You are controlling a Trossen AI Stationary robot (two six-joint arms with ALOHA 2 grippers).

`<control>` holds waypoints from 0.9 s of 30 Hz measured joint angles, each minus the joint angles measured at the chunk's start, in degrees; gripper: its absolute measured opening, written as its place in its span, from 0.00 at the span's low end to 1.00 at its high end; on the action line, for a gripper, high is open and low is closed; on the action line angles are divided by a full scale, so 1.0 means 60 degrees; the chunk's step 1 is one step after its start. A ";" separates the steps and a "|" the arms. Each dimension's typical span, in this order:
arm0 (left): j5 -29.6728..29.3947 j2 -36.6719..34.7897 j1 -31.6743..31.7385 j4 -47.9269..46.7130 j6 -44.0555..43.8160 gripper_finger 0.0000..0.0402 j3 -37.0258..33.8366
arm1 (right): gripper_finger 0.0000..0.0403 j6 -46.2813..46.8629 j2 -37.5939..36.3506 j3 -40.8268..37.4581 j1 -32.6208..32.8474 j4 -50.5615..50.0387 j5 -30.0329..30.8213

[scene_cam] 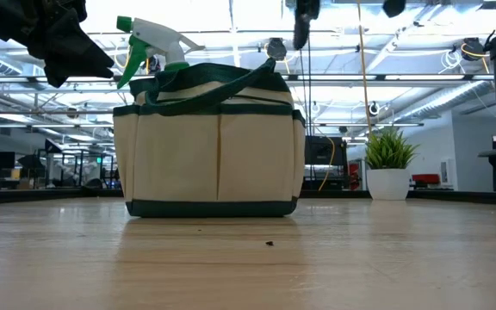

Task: Pick & Place Garden tools in Gardening bag
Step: Put the green shear scissors into the white gardening bag

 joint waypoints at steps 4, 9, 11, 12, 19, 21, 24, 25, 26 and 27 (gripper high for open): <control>-0.0004 0.0000 0.0000 -0.0004 0.0000 0.32 0.0000 | 0.13 -0.0088 0.0680 0.0546 -0.0139 -0.0026 -0.0223; -0.0004 0.0000 0.0000 -0.0007 -0.0004 0.32 0.0000 | 0.13 -0.0148 0.1411 0.1235 -0.0362 -0.0022 -0.1072; -0.0005 -0.0004 0.0000 -0.0007 -0.0005 0.32 0.0000 | 0.13 -0.0153 0.1646 0.1406 -0.0431 -0.0123 -0.1386; -0.0007 -0.0004 0.0003 -0.0012 -0.0007 0.32 0.0000 | 0.13 -0.0149 0.1755 0.1484 -0.0473 -0.0182 -0.1502; -0.0009 -0.0002 0.0002 -0.0011 0.0130 0.32 0.0000 | 0.13 0.0264 0.2454 0.1869 -0.0831 -0.0977 -0.2025; -0.0007 0.0000 0.0004 -0.0011 0.0154 0.32 0.0000 | 0.13 0.0549 0.2628 0.1886 -0.0925 -0.1327 -0.1997; -0.0007 -0.0004 0.0003 -0.0011 0.0160 0.32 0.0000 | 0.13 0.0824 0.2826 0.1886 -0.1029 -0.1841 -0.1998; -0.0007 -0.0001 0.0000 -0.0011 0.0163 0.32 0.0000 | 0.13 0.0871 0.2894 0.1885 -0.1058 -0.1920 -0.1996; -0.0007 0.0000 0.0001 -0.0013 0.0164 0.32 0.0000 | 0.13 0.0882 0.2937 0.1886 -0.1072 -0.1996 -0.1999; -0.0007 -0.0002 0.0000 -0.0013 0.0164 0.32 0.0000 | 0.13 0.0881 0.2956 0.1886 -0.1078 -0.2121 -0.1999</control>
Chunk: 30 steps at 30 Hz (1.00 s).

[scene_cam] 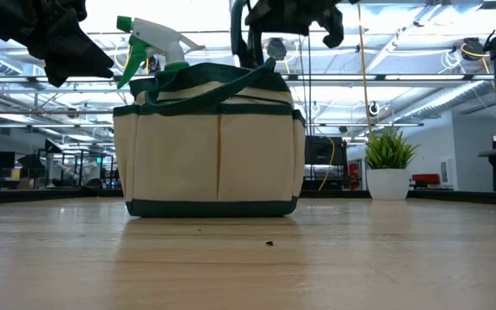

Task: Pick & Place Garden tools in Gardening bag
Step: Put the green shear scissors into the white gardening bag

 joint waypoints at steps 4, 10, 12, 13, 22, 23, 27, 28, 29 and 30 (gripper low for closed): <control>0.0000 0.0002 0.0001 0.0001 0.0018 0.32 0.0000 | 0.13 0.0377 -0.0008 -0.0004 0.0004 -0.0597 -0.0012; -0.0007 0.0000 0.0003 -0.0001 0.0093 0.32 0.0000 | 0.13 0.1031 -0.0003 -0.0004 0.0103 -0.1513 -0.0015; -0.0066 0.0001 0.0002 -0.0002 0.0095 0.32 0.0000 | 0.13 0.1076 -0.0007 -0.0004 0.0133 -0.1787 -0.0021; -0.0072 0.0000 0.0000 0.0002 0.0096 0.32 0.0000 | 0.13 0.1075 -0.0003 -0.0004 0.0149 -0.1939 -0.0048; -0.0084 -0.0002 0.0002 0.0013 0.0246 0.32 0.0002 | 0.13 0.1045 0.0089 -0.0007 0.0146 -0.2271 -0.0551; -0.0084 0.0002 0.0003 0.0014 0.0246 0.32 0.0002 | 0.13 0.1034 0.0150 -0.0004 0.0146 -0.2252 -0.0543; -0.0084 0.0000 0.0000 0.0016 0.0251 0.32 0.0000 | 0.13 0.0982 0.0408 -0.0009 0.0130 -0.2166 -0.0692; -0.0084 0.0002 0.0004 0.0016 0.0251 0.32 0.0000 | 0.13 0.1039 0.0477 -0.0007 0.0121 -0.2075 -0.0762; -0.0084 0.0002 0.0000 0.0016 0.0248 0.32 0.0000 | 0.13 0.1087 0.0556 -0.0007 0.0117 -0.2088 -0.0767; -0.0084 -0.0001 0.0001 0.0016 0.0251 0.32 0.0000 | 0.13 0.1138 0.0645 -0.0007 0.0118 -0.2121 -0.0767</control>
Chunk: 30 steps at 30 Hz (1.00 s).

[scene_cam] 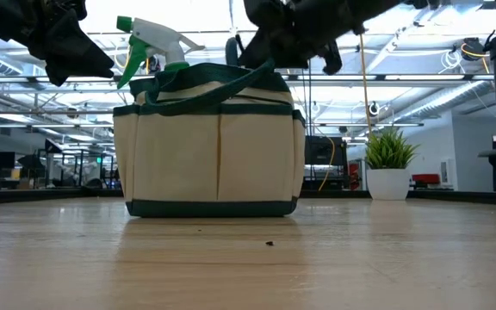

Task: Pick & Place Garden tools in Gardening bag
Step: Put the green shear scissors into the white gardening bag

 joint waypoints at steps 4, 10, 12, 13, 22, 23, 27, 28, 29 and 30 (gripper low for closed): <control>0.0002 -0.0001 0.0003 0.0007 0.0000 0.32 0.0000 | 0.13 0.0078 0.0130 -0.0004 0.0003 -0.0024 -0.0019; 0.0004 0.0003 0.0003 0.0001 0.0000 0.32 0.0000 | 0.13 -0.0205 0.0123 -0.0004 0.0003 -0.0008 0.0007; 0.0004 0.0000 0.0000 0.0000 0.0006 0.32 0.0000 | 0.13 -0.0239 0.0115 -0.0004 0.0003 0.0000 0.0004; 0.0004 -0.0001 -0.0001 0.0000 0.0026 0.32 0.0000 | 0.13 -0.0246 0.0115 -0.0004 0.0002 0.0000 0.0004; 0.0006 0.0002 0.0001 -0.0007 0.0040 0.32 0.0001 | 0.20 -0.0817 0.0115 -0.0004 -0.0001 -0.0099 -0.1385; 0.0006 0.0003 -0.0001 -0.0007 0.0040 0.32 0.0000 | 0.22 -0.0814 0.0115 -0.0004 -0.0001 -0.0127 -0.1611; 0.0007 0.0003 0.0002 -0.0007 0.0040 0.32 0.0000 | 0.30 -0.0709 0.0115 -0.0004 0.0002 -0.0607 -0.1996; 0.0007 -0.0001 -0.0001 -0.0007 0.0040 0.32 0.0000 | 0.32 -0.0711 0.0115 -0.0004 -0.0001 -0.0720 -0.1994; 0.0007 -0.0001 -0.0001 -0.0004 0.0040 0.32 0.0000 | 0.34 -0.0712 0.0115 -0.0004 -0.0001 -0.0789 -0.1994; 0.0007 0.0003 0.0003 -0.0004 0.0040 0.32 0.0000 | 0.36 -0.0715 0.0115 -0.0004 -0.0001 -0.0841 -0.1993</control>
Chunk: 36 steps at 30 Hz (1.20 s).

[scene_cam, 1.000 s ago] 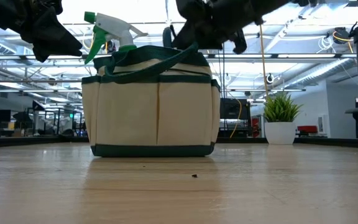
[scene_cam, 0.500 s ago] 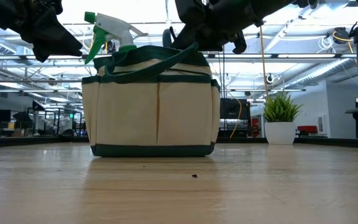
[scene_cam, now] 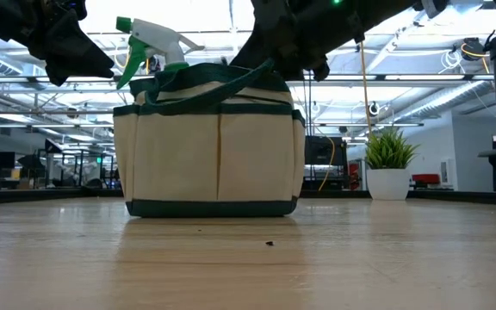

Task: Pick & Place Garden tools in Gardening bag
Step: Put the green shear scissors into the white gardening bag, then return to Home Position

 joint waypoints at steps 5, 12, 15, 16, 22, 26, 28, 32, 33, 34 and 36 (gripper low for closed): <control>0.0017 0.0000 -0.0004 0.0000 -0.0011 0.32 0.0000 | 0.45 -0.0012 -0.0010 0.0000 0.0000 -0.0019 -0.0004; 0.0051 -0.0004 0.0000 0.0002 -0.0007 0.32 0.0000 | 0.55 -0.0271 -0.0473 0.0000 0.0028 -0.0084 -0.0004; 0.0051 0.0000 -0.0002 -0.0007 0.0000 0.32 0.0000 | 0.56 -0.0736 -0.0888 0.0000 0.0094 -0.0081 -0.0004; 0.0054 0.0000 0.0000 -0.0009 0.0028 0.32 0.0000 | 0.57 -0.0859 -0.1060 0.0000 0.0129 -0.0082 -0.0004; 0.0189 -0.0003 -0.0003 -0.0011 0.0015 0.32 0.0000 | 0.54 -0.1042 -0.2177 0.0000 0.0257 -0.0158 -0.0006; 0.0620 -0.0003 0.0000 0.0000 -0.0018 0.32 0.0000 | 0.49 -0.0890 -0.2972 0.0000 0.0265 -0.0950 -0.0021; 0.0790 0.0000 -0.0003 0.0000 -0.0022 0.32 0.0000 | 0.44 -0.0749 -0.3322 0.0000 0.0262 -0.1625 -0.0292; 0.1011 0.0000 -0.0042 0.0092 0.0085 0.32 0.0000 | 0.29 -0.0286 -0.3797 -0.0039 0.0297 -0.2837 -0.0783; 0.1020 0.0000 -0.0085 0.0188 0.0203 0.32 0.0000 | 0.25 -0.0216 -0.3899 -0.0123 0.0321 -0.2984 -0.0823; 0.1036 0.0000 -0.0142 0.0354 0.0326 0.32 0.0000 | 0.20 -0.0207 -0.4016 -0.0243 0.0343 -0.3050 -0.0869; 0.1053 -0.0005 -0.0296 0.0761 0.0626 0.32 0.0000 | 0.09 -0.0208 -0.4231 -0.0566 0.0385 -0.3074 -0.1028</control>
